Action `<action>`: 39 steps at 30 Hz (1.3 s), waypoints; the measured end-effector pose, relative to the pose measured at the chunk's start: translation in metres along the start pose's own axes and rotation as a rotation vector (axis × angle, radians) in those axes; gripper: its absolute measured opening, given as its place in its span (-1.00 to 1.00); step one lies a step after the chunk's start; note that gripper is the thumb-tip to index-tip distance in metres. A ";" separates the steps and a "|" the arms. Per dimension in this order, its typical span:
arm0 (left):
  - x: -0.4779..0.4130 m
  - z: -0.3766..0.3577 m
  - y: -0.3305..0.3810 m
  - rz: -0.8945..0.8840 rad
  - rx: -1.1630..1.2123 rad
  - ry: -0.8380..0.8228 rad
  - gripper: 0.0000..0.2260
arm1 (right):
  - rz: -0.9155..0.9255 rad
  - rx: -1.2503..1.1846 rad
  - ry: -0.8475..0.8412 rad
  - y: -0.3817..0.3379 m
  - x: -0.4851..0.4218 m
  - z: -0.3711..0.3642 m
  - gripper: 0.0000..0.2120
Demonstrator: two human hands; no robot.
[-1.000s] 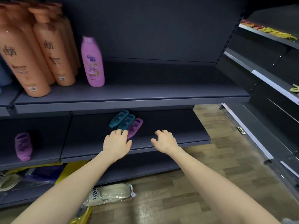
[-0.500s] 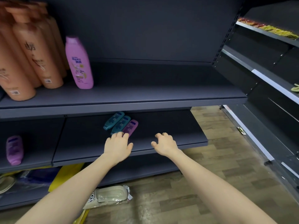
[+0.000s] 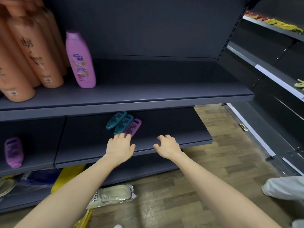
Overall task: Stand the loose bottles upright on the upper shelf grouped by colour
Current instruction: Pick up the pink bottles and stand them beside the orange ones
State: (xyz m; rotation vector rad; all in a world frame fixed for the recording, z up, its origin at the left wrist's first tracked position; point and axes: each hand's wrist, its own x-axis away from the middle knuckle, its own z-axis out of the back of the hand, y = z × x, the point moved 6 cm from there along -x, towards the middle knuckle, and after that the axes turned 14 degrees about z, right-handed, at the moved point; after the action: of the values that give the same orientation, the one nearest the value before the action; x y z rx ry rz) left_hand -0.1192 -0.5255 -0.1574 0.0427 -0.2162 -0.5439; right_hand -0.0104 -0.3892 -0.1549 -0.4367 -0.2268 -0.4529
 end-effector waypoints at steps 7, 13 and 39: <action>-0.005 -0.020 -0.014 -0.005 -0.009 -0.068 -0.56 | -0.023 0.000 -0.059 -0.006 -0.009 -0.023 -0.55; -0.009 -0.045 -0.030 0.019 0.010 -0.146 -0.58 | -0.039 -0.004 -0.129 -0.013 -0.020 -0.048 -0.53; -0.070 -0.107 -0.068 0.163 0.108 -0.262 -0.59 | -0.025 -0.112 -0.187 -0.027 -0.110 -0.117 -0.56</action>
State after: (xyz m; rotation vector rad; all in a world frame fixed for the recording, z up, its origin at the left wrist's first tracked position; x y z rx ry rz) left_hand -0.1895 -0.5493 -0.2823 0.0581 -0.5008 -0.3733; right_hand -0.1060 -0.4231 -0.2827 -0.5871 -0.3890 -0.4509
